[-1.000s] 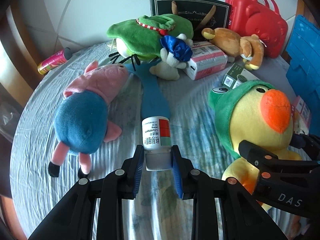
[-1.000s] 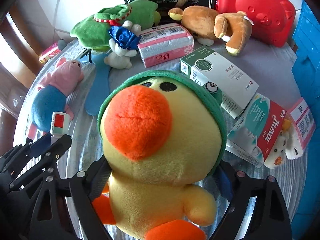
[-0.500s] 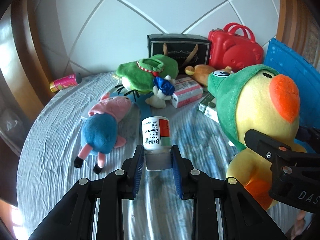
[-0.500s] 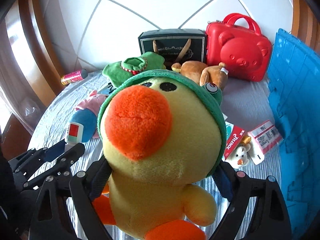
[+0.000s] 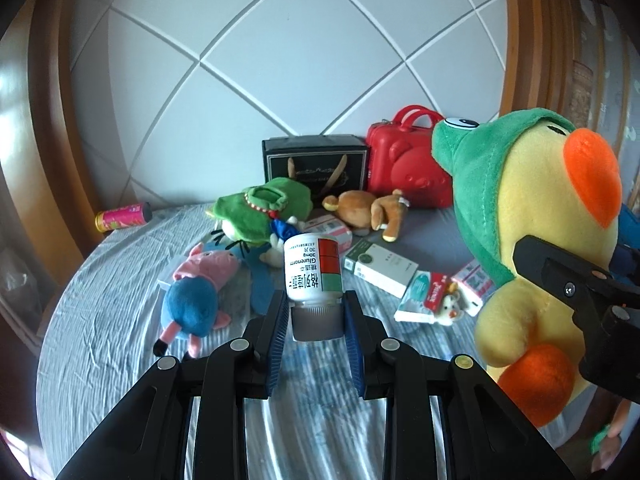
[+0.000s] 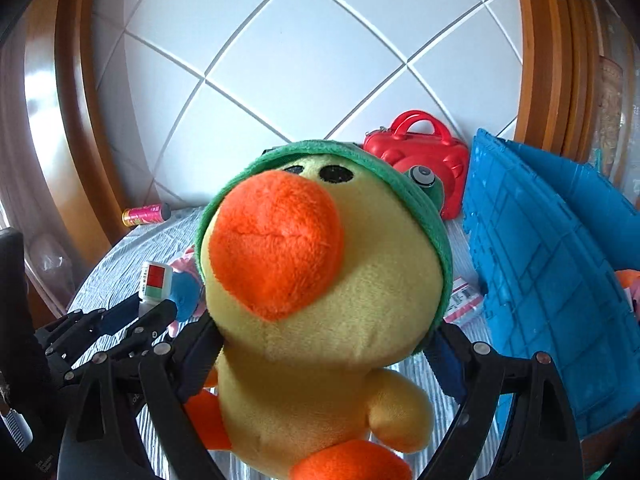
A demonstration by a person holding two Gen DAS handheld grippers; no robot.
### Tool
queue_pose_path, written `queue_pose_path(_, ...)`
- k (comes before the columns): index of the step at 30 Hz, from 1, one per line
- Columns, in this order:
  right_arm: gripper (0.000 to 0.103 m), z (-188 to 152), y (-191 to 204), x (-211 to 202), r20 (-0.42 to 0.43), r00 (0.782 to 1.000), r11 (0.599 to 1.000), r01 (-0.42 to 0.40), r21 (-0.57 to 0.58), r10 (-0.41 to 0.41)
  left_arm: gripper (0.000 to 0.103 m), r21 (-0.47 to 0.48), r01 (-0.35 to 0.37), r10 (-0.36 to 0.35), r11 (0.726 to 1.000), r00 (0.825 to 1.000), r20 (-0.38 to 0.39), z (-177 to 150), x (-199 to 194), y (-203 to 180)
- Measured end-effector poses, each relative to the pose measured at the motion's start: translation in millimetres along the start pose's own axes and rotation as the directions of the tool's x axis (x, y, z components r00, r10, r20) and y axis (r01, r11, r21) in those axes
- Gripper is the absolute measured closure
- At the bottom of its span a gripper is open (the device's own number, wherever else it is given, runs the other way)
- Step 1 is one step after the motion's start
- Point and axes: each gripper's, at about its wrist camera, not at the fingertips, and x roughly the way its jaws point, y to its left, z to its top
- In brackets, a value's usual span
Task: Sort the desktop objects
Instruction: 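Carry the pill bottle and yellow duck plush over the blue bin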
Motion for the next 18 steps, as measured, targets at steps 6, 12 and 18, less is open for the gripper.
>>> queue_pose_path(6, 0.013, 14.5, -48.1, -42.1, 0.098, 0.995, 0.999, 0.02, 0.03, -0.023, 0.076, 0.023, 0.014, -0.016, 1.0, 0.998, 0.062, 15.8, -19.3, -62.1)
queue_pose_path(12, 0.013, 27.0, -131.8, -80.9, 0.184, 0.982, 0.999, 0.041, 0.032, -0.046, 0.076, 0.012, 0.033, -0.034, 0.999, 0.991, 0.127, 34.4, -33.8, -155.2)
queue_pose_path(18, 0.013, 30.8, -228.2, -118.5, 0.253, 0.964, 0.996, 0.078, 0.031, -0.083, 0.076, 0.041, 0.057, -0.064, 0.998, 0.982, 0.177, 46.6, -46.0, -262.2)
